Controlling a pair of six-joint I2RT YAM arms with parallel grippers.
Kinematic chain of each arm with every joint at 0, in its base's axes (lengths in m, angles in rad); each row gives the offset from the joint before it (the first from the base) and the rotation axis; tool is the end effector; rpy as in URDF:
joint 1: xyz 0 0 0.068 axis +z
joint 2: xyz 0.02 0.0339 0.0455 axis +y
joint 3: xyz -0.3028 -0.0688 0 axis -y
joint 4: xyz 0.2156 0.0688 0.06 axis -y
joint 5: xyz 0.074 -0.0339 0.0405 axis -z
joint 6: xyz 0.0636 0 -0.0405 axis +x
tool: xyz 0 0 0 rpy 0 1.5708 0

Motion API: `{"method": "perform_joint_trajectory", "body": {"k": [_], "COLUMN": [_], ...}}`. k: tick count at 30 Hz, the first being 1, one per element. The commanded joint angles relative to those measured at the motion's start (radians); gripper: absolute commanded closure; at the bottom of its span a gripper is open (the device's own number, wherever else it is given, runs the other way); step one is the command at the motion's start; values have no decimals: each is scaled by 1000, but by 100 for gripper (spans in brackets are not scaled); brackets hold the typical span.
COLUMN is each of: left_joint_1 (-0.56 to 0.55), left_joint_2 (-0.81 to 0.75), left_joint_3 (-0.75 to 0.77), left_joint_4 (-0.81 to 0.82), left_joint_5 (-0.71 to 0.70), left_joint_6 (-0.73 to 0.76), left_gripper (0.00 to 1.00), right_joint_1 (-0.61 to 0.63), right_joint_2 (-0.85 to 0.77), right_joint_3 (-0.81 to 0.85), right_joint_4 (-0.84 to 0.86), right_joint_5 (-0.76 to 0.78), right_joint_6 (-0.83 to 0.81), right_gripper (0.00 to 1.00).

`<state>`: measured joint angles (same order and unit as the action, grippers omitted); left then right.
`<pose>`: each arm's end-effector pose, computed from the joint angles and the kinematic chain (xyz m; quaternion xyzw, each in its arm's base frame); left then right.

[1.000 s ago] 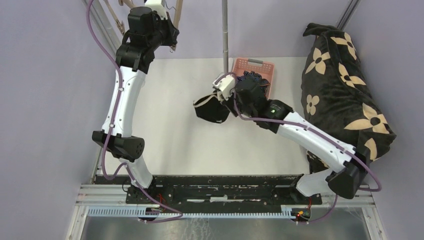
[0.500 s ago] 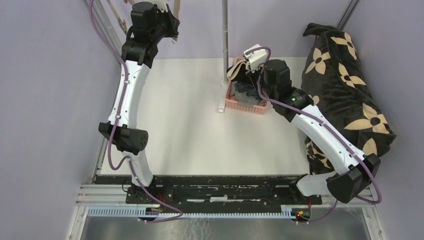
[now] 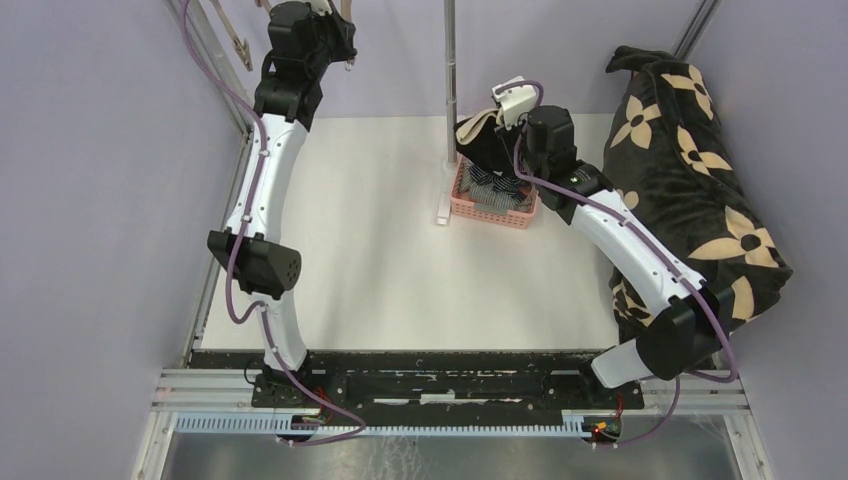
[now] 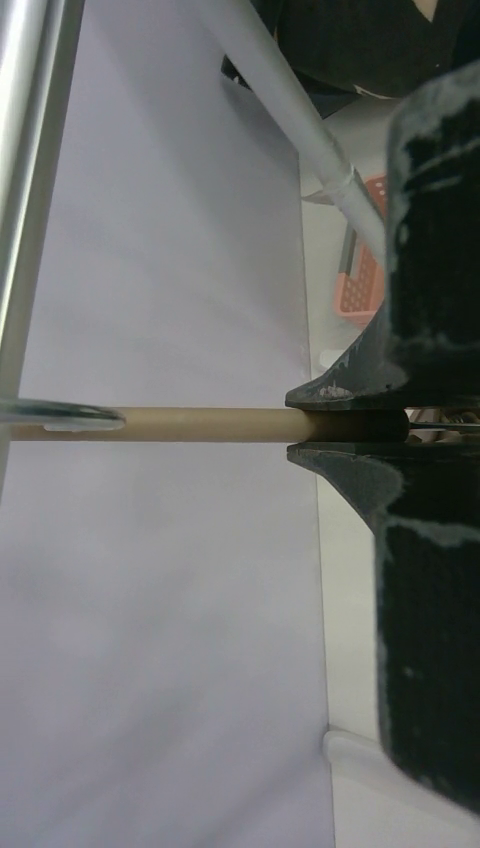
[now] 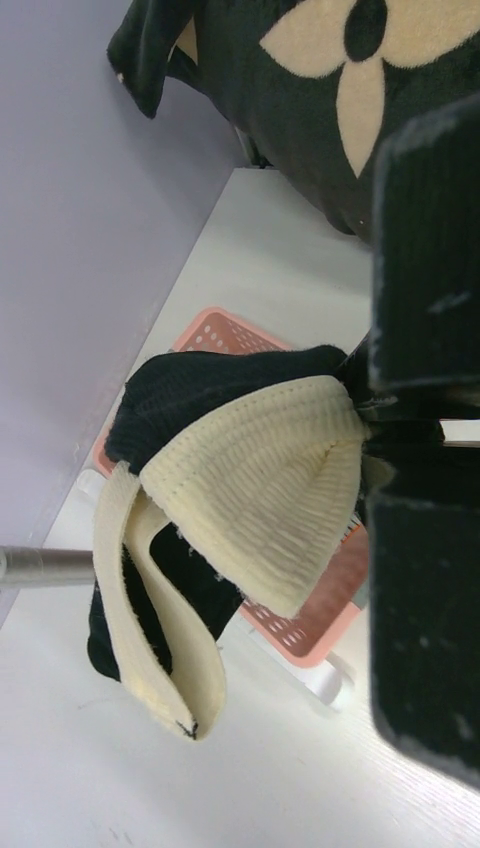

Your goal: Remove the underwear clipped to the hanger

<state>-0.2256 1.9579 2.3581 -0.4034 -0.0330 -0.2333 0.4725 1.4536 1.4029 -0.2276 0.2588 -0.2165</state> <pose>0.4362 -0.0980 0.5327 -0.0144 0.7081 -0.1492 0.6900 0.3041 0.1372 0.4260 -0.1942 0.7714 -0.0259 0.6054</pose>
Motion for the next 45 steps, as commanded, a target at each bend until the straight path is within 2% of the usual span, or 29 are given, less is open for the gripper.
{"method": "perform_joint_trajectory", "body": {"k": [1, 12, 23, 27, 35, 38, 45], "left_joint_1": [32, 72, 78, 79, 80, 79, 78], "left_joint_2": [39, 102, 89, 71, -26, -90, -250], "left_joint_3": [51, 58, 58, 39, -100, -181, -388], "left_joint_4": [120, 109, 177, 169, 191, 205, 265], "left_joint_5": [-18, 55, 85, 95, 97, 109, 96], "left_joint_6": [-73, -104, -121, -115, -113, -108, -78], "left_gripper": [97, 96, 72, 67, 63, 53, 46], "right_joint_1": [-37, -117, -137, -138, -143, -153, -171], "right_joint_2": [16, 129, 222, 245, 284, 309, 341], "right_joint_3": [24, 50, 46, 48, 58, 63, 42], "right_joint_4": [159, 142, 151, 157, 158, 157, 155], "right_joint_5": [0, -106, -144, -155, -179, -190, -190], "right_joint_6": [-1, 74, 110, 122, 144, 155, 186], "right_gripper": [99, 99, 99, 99, 99, 99, 99]}}
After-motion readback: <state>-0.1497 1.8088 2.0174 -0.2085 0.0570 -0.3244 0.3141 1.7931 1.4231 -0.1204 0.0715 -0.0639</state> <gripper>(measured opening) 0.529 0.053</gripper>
